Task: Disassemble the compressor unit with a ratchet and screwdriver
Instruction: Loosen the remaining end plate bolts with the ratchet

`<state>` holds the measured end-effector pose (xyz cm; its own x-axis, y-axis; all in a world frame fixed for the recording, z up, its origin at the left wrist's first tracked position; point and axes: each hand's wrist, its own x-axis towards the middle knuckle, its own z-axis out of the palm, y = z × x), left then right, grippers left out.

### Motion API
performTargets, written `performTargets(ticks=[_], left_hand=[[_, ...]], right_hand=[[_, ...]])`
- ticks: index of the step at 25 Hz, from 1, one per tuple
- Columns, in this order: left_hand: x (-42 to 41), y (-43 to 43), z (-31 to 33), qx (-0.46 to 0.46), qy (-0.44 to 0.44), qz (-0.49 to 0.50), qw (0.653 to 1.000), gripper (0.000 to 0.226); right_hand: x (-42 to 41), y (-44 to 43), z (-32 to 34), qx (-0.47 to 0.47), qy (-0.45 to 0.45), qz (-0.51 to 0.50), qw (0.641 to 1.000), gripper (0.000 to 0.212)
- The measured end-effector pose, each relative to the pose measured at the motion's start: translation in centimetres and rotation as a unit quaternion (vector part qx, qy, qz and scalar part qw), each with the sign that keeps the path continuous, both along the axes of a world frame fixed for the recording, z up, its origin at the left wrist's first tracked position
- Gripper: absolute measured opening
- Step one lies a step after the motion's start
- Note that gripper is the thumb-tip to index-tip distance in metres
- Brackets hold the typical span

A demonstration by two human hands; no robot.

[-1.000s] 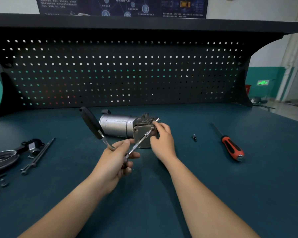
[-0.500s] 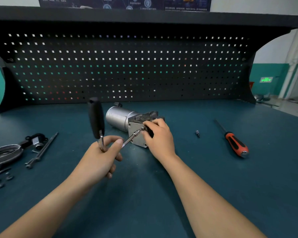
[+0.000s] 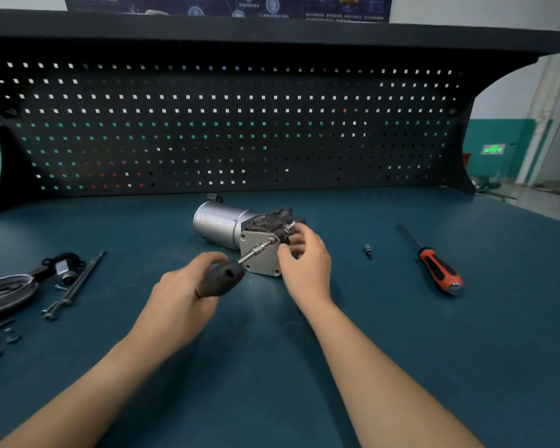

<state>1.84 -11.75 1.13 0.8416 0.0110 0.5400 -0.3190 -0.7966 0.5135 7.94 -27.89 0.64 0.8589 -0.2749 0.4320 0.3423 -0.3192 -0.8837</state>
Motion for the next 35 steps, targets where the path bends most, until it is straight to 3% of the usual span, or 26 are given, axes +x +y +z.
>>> performTargets(ticks=[2,6,9,11,18,22,24,30,35], left_hand=[[0.5,-0.5,-0.1,-0.008,-0.001,-0.003,1.000,0.025],[0.7,-1.3,-0.2,-0.031,0.005,-0.021,0.999,0.017],[0.3,-1.6,0.1,-0.080,0.026,-0.028,0.996,0.036],[0.2,-1.7,0.3,-0.082,0.032,-0.020,0.996,0.037],[-0.3,0.9,1.0,-0.139,0.081,-0.046,0.986,0.013],[0.1,1.6,1.7,-0.209,0.121,-0.056,0.969,0.014],[0.2,1.5,1.9,-0.232,0.129,-0.062,0.962,0.014],[0.6,1.9,2.3,-0.367,0.193,-0.065,0.907,0.020],[0.7,2.1,2.1,-0.314,0.169,-0.053,0.933,0.013]], right_hand=[[-0.5,1.1,0.0,0.054,0.027,-0.034,0.998,0.008],[0.2,0.7,0.0,0.102,0.055,-0.055,0.992,0.012],[0.9,-0.5,-0.6,0.010,0.063,0.004,0.998,0.041],[1.0,-0.6,-0.9,-0.036,0.059,0.025,0.997,0.046],[1.0,-0.2,-0.7,-0.182,-0.013,-0.022,0.983,0.031],[0.7,0.3,-0.6,-0.267,-0.035,-0.001,0.963,0.049],[0.8,0.2,-0.4,-0.293,-0.052,0.000,0.955,0.046],[0.7,-0.3,0.2,-0.458,-0.026,0.022,0.888,0.030],[0.5,-0.3,0.9,-0.515,-0.019,0.024,0.857,0.043]])
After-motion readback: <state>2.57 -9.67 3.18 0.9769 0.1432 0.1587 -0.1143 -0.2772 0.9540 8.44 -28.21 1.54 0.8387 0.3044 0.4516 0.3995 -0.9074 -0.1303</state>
